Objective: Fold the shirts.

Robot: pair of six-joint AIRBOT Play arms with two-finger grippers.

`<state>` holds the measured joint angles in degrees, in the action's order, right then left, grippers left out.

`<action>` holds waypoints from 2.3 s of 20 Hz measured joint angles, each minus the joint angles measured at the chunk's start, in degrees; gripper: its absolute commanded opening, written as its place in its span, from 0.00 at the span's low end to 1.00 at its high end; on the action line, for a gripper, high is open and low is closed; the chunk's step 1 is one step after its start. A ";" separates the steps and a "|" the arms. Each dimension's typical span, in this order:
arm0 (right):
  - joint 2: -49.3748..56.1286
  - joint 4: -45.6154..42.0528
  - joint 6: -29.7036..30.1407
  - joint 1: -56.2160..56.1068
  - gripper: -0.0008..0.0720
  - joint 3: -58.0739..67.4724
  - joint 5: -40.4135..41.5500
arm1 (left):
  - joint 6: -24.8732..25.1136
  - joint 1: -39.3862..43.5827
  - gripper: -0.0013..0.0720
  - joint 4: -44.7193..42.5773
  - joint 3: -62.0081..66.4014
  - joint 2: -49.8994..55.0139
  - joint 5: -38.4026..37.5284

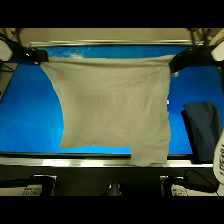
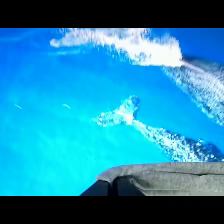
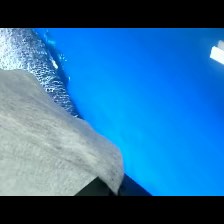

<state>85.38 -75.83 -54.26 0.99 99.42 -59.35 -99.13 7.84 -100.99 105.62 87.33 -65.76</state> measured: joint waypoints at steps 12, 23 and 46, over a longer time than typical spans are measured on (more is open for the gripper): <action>12.83 2.49 -8.87 0.76 0.71 0.09 -0.70 | 4.48 -2.40 0.86 6.82 -0.20 13.79 -14.19; 5.79 -2.58 -2.62 12.31 0.42 -5.75 -29.51 | 12.04 -16.09 0.83 28.26 -41.03 -5.16 -16.11; -1.11 -4.57 -0.22 7.13 0.57 -33.03 -27.06 | 17.68 -17.11 0.05 40.50 -57.37 -7.23 1.77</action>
<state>84.27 -80.40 -54.48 8.12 66.39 -86.41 -81.45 -9.28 -60.49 48.25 80.09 -63.99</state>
